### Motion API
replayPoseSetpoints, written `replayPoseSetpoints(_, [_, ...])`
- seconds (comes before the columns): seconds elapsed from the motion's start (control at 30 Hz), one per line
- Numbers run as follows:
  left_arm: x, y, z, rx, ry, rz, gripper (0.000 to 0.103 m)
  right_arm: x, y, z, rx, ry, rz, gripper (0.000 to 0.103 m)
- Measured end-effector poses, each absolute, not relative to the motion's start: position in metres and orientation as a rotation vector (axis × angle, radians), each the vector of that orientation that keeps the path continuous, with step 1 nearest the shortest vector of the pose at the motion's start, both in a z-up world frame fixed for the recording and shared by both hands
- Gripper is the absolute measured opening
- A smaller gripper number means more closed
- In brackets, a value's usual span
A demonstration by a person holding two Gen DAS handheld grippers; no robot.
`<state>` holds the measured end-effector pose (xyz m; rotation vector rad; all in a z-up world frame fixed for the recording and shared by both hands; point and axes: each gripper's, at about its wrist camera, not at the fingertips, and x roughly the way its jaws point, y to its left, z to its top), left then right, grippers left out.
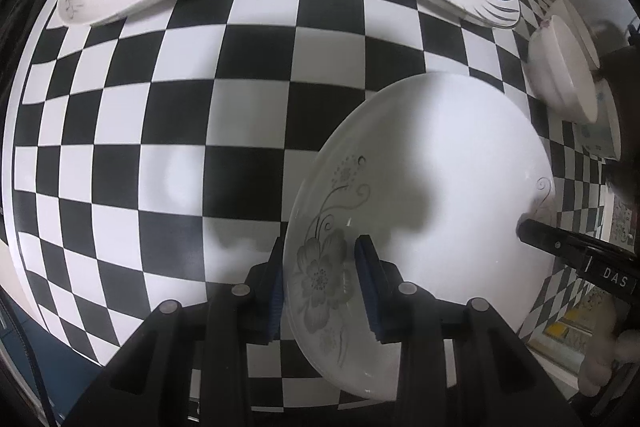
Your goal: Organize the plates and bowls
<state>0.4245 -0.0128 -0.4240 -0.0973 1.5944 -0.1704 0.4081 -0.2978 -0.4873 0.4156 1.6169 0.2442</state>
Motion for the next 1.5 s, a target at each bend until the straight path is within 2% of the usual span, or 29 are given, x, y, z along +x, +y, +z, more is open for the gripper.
replayPoseSetpoints(0.27, [0.422,-0.019,-0.423,-0.102,1.582,-0.143,0.031,0.408,-0.302,-0.49,0.429,1.614,0.255,0.02])
replayPoseSetpoints(0.4, [0.42,-0.005,-0.414,-0.159,1.586,-0.094,0.031,0.409,-0.308,-0.488,0.481,1.642,0.258,0.023])
replayPoseSetpoints(0.63, [0.422,0.039,-0.339,-0.233,1.425,0.007,0.031,0.4,-0.31,-0.426,0.464,1.584,0.277,0.044])
replayPoseSetpoints(0.7, [0.431,0.055,-0.322,-0.255,1.376,0.014,0.037,0.406,-0.299,-0.397,0.469,1.537,0.316,0.047])
replayPoseSetpoints(0.77, [0.446,0.07,-0.307,-0.279,1.336,0.017,0.039,0.417,-0.282,-0.374,0.461,1.493,0.352,0.054])
replayPoseSetpoints(0.83, [0.463,0.087,-0.304,-0.297,1.322,0.017,0.04,0.437,-0.256,-0.35,0.48,1.426,0.41,0.07])
replayPoseSetpoints(0.93, [0.494,0.115,-0.314,-0.337,1.338,0.054,0.04,0.476,-0.218,-0.338,0.498,1.353,0.444,0.072])
replayPoseSetpoints(1.03, [0.522,0.149,-0.336,-0.417,1.378,0.081,0.04,0.527,-0.177,-0.344,0.417,1.366,0.441,0.072])
replayPoseSetpoints(1.2, [0.557,0.193,-0.376,-0.485,1.428,0.136,0.04,0.61,-0.12,-0.381,0.351,1.461,0.461,0.072])
replayPoseSetpoints(1.5, [0.591,0.212,-0.43,-0.526,1.501,0.118,0.04,0.697,-0.062,-0.452,0.192,1.588,0.425,0.069])
